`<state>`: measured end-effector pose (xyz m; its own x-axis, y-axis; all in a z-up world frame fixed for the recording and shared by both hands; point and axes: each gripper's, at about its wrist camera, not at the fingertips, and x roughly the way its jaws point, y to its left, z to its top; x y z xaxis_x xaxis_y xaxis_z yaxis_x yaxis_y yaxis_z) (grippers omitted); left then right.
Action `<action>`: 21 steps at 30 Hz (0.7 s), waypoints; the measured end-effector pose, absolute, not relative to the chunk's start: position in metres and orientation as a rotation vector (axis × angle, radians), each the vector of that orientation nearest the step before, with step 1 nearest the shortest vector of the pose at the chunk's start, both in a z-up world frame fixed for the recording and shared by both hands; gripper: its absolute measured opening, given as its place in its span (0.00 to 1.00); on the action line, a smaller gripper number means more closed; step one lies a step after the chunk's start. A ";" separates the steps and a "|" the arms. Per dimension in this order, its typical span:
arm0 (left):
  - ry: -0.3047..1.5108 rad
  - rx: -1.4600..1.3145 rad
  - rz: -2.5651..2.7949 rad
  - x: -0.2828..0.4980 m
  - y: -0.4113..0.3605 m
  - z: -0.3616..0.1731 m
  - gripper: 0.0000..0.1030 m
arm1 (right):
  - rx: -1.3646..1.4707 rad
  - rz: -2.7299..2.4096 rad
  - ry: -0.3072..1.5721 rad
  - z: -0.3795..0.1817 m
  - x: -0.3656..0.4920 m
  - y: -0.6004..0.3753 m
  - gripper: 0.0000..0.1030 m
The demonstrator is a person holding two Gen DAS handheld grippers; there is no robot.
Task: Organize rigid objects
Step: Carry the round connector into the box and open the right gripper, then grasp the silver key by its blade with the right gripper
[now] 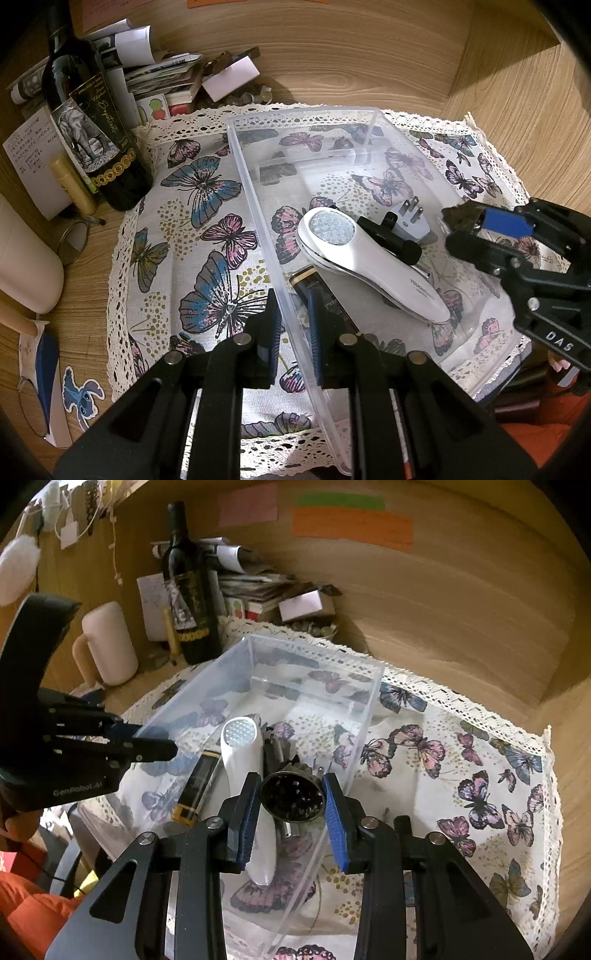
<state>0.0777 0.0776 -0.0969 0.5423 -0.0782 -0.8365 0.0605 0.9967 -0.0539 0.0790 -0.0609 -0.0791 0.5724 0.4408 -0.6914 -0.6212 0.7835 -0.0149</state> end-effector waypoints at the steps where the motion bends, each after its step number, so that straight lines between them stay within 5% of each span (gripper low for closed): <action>1: 0.994 -0.019 -0.082 0.078 0.078 -0.097 0.14 | -0.274 0.632 0.732 -0.079 0.079 -0.060 0.30; 21: 0.995 -0.021 -0.083 0.078 0.078 -0.097 0.14 | -0.177 0.472 0.676 -0.051 0.087 -0.117 0.31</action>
<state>0.0775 0.0775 -0.0975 0.5413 -0.0797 -0.8370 0.0604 0.9966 -0.0558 0.0872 -0.1170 -0.0510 0.6799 0.3616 -0.6380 -0.4745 0.8802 -0.0068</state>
